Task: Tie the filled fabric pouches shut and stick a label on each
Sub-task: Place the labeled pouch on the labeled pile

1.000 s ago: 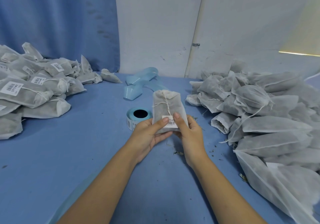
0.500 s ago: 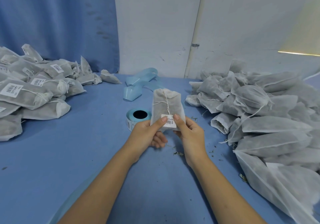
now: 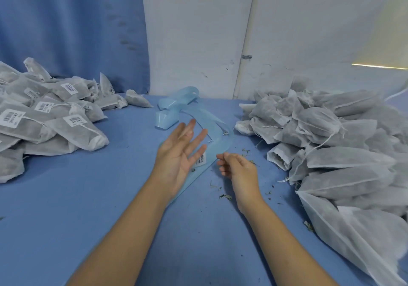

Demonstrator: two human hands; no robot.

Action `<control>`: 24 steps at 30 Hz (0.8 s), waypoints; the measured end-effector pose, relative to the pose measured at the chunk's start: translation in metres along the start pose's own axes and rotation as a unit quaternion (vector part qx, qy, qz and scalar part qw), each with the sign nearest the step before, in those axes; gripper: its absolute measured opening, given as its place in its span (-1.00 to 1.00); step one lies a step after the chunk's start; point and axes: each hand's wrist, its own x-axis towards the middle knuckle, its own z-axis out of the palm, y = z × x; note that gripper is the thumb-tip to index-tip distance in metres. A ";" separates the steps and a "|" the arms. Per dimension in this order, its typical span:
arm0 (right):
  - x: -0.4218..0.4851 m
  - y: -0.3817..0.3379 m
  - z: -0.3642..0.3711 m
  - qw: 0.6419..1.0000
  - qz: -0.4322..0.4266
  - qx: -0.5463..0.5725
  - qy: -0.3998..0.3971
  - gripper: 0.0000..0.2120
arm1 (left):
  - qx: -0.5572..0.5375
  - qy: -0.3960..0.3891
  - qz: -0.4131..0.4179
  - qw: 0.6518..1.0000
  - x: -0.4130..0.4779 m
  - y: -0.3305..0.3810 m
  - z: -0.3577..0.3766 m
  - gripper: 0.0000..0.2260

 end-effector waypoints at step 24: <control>0.045 -0.023 -0.041 0.995 0.028 0.058 0.071 -0.38 | 0.197 0.017 -0.065 0.978 0.010 -0.033 0.024 -0.80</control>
